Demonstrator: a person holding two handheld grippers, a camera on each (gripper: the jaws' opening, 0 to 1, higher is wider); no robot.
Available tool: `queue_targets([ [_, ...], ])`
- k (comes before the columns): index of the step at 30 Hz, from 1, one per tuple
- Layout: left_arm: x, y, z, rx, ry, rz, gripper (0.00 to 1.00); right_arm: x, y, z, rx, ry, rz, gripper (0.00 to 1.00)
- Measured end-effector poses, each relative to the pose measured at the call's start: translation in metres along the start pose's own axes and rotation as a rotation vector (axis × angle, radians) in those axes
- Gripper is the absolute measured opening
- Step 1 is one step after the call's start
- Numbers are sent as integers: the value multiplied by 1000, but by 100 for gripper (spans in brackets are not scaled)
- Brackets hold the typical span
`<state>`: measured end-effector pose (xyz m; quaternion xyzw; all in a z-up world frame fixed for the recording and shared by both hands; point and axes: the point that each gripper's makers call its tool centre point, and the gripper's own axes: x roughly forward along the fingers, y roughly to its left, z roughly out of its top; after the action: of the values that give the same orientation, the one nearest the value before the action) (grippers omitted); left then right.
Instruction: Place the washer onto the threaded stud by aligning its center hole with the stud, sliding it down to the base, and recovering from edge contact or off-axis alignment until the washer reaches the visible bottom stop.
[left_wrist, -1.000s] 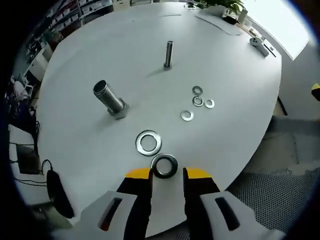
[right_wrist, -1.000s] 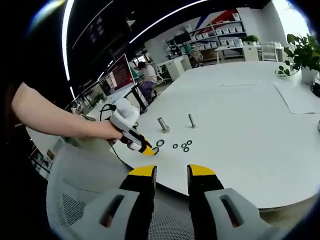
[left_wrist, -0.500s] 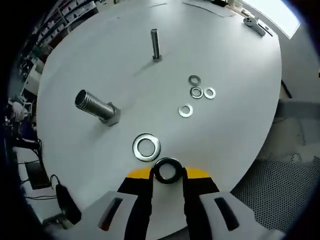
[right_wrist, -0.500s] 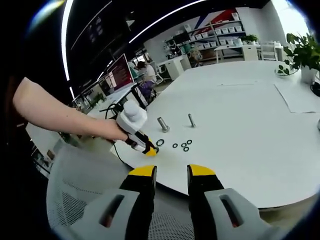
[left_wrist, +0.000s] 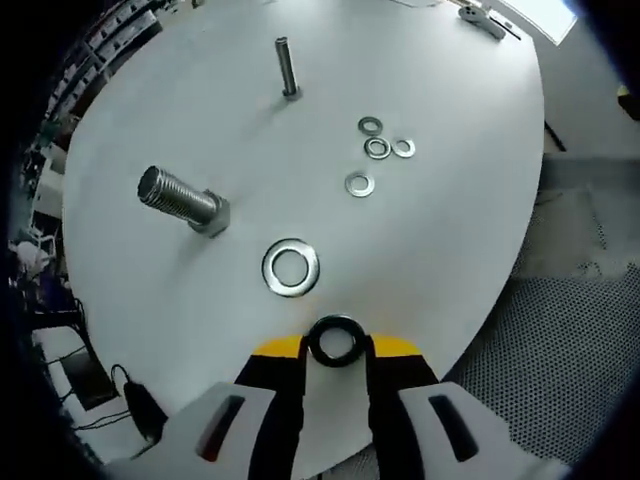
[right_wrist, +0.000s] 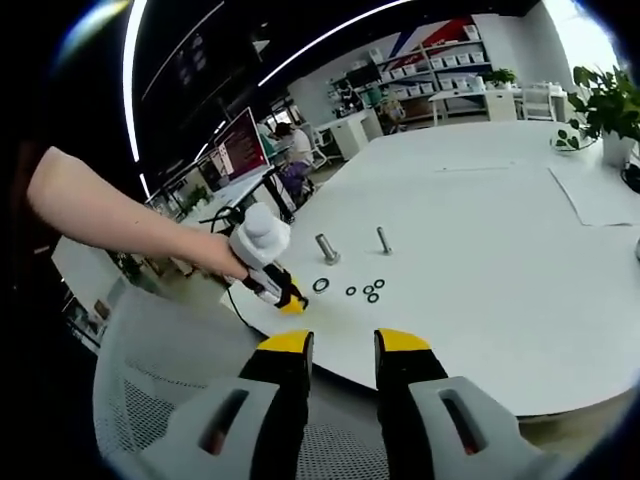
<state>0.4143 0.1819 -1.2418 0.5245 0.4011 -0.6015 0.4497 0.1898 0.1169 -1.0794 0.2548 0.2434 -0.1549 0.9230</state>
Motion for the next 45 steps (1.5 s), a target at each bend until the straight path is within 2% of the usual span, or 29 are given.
queue_targets([
  [3,2,2,5,11,45,-4,22,0,0,0,0,0,0,27],
  [4,2,2,2,15,53,-4,22,0,0,0,0,-1,0,27],
  [6,2,2,0,-18,83,-2,23,0,0,0,0,-1,0,27],
  [9,4,-3,1,-20,112,0,29,0,0,0,0,-1,0,27],
  [13,2,-4,2,-25,131,5,30,0,0,1,3,-4,-2,27],
  [23,1,-4,1,-30,87,4,29,0,-1,1,10,-10,-7,27],
  [24,1,1,1,-25,81,15,25,0,-1,1,9,-9,-6,27],
  [26,-1,1,1,-74,52,-4,22,0,0,1,7,-7,-5,27],
  [29,-1,11,-3,-27,42,-2,21,0,-1,1,8,-9,-7,27],
  [34,-4,7,-3,-36,22,-2,21,0,-1,2,8,-9,-9,27],
  [35,-5,6,-3,-22,16,-7,21,0,-1,2,9,-9,-9,27],
  [37,-7,5,-1,59,11,-17,22,0,-1,2,8,-8,-8,27],
  [42,-5,2,-4,82,2,-16,22,-1,-2,2,12,-14,-11,27],
  [45,-5,1,-4,157,2,-26,24,-1,-2,3,13,-16,-11,27],
])
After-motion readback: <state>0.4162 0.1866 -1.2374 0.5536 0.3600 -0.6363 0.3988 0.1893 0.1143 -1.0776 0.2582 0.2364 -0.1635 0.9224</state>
